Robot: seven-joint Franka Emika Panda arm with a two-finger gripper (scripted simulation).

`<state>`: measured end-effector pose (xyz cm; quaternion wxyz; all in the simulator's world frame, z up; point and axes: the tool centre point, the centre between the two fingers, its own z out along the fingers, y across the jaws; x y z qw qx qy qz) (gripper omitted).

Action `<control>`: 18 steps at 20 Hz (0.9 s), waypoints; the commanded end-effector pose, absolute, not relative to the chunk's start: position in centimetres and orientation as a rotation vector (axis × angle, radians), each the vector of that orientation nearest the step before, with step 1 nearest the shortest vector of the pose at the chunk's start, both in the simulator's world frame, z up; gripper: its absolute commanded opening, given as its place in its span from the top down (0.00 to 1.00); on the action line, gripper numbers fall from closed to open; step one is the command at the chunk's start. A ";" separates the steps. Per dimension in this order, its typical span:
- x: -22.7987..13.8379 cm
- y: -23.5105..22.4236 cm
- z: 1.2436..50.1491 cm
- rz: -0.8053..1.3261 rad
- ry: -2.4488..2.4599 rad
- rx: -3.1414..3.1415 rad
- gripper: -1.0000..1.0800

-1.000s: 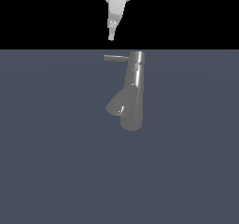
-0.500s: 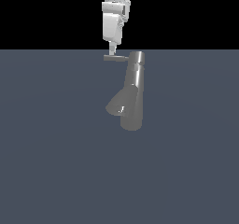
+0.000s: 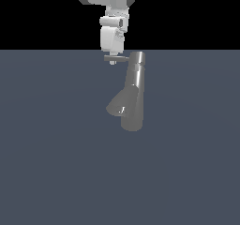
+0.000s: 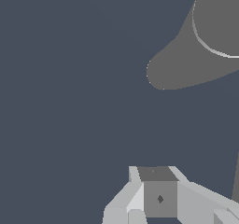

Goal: Turn on the faucet by rotating a designated handle.

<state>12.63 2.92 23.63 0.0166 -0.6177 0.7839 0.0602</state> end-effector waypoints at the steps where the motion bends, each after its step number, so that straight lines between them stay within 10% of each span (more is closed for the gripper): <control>1: 12.7 2.9 23.5 0.184 2.445 -1.912 1.00; 18: 9.6 3.8 25.1 0.185 2.444 -1.913 1.00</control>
